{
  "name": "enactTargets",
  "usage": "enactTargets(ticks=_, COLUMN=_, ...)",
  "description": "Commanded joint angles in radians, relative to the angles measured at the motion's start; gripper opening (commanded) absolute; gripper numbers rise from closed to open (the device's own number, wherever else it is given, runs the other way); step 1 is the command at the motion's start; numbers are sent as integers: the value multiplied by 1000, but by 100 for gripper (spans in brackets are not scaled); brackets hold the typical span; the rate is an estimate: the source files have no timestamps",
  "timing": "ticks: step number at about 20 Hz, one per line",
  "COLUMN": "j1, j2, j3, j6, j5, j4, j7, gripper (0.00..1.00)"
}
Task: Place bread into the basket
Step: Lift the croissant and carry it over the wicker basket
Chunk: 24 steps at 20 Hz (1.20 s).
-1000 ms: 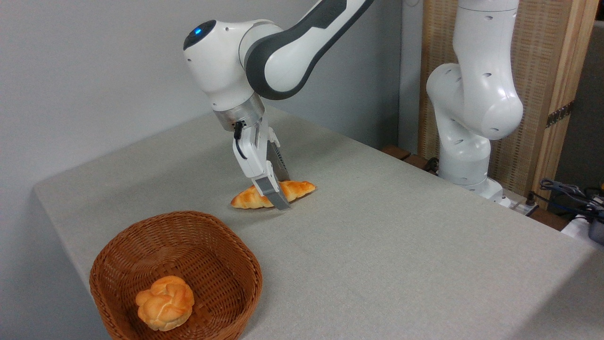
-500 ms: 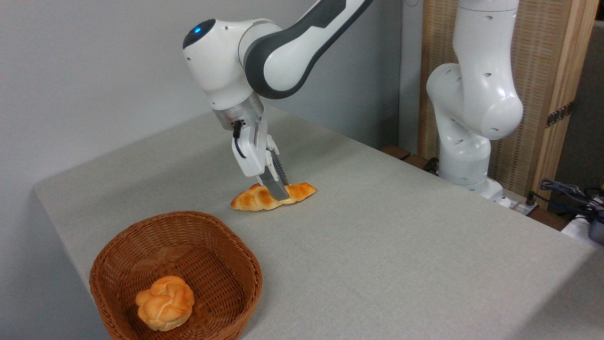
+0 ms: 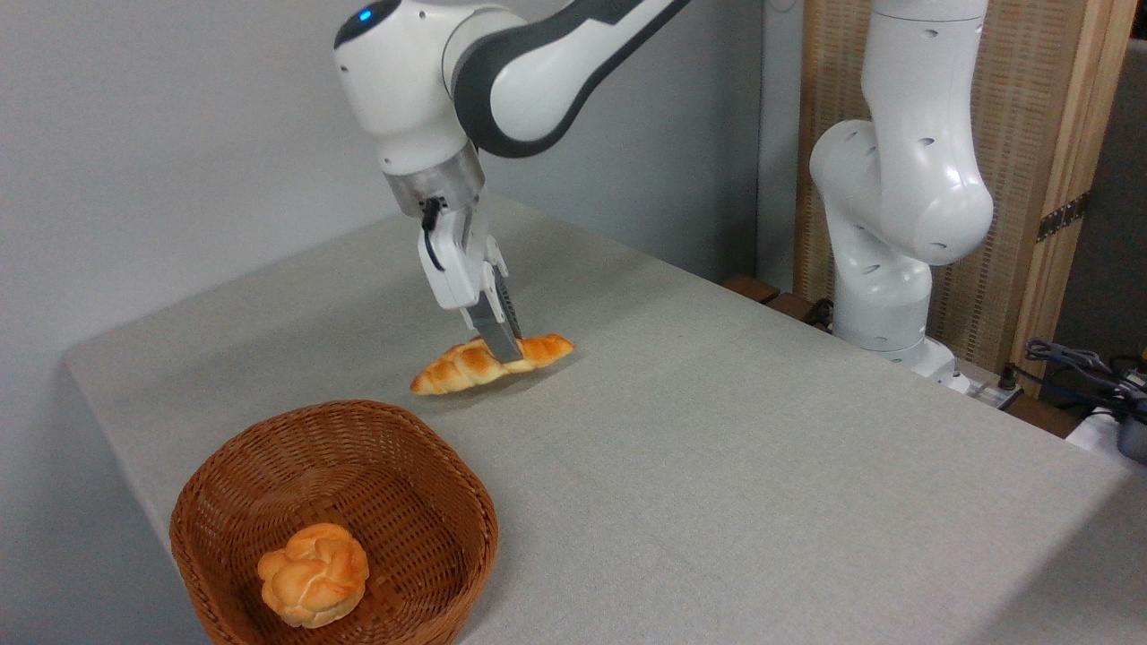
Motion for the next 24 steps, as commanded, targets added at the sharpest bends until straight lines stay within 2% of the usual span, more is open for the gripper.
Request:
enactTargets(ticks=1, j1=-6, j2=-9, j3=14, j6=-59, j5=-3, j4=70, j7=-12, gripper=15)
enactTargets(ticks=4, j1=8, j2=-9, j3=23, j6=-65, j5=-3, j4=133, j7=-25, gripper=16)
enactTargets(ticks=9, j1=10, j2=16, j3=145, j6=-34, j5=-21, j4=232, j7=-26, gripper=16)
enactTargets(ticks=12, j1=10, j2=60, j3=208, j6=100, j5=-60, j4=239, j7=-26, gripper=16)
enactTargets(ticks=13, j1=10, j2=80, j3=227, j6=139, j5=-69, j4=240, j7=-26, gripper=20)
enactTargets(ticks=15, j1=10, j2=130, j3=259, j6=199, j5=-92, j4=266, j7=-26, gripper=39)
enactTargets(ticks=16, j1=10, j2=155, j3=264, j6=217, j5=-106, j4=283, j7=-26, gripper=62)
enactTargets(ticks=17, j1=10, j2=177, j3=265, j6=230, j5=-115, j4=297, j7=-26, gripper=74)
enactTargets(ticks=22, j1=13, j2=207, j3=293, j6=240, j5=-133, j4=302, j7=-25, gripper=90)
enactTargets(ticks=24, j1=13, j2=207, j3=294, j6=254, j5=-143, j4=302, j7=-23, gripper=99)
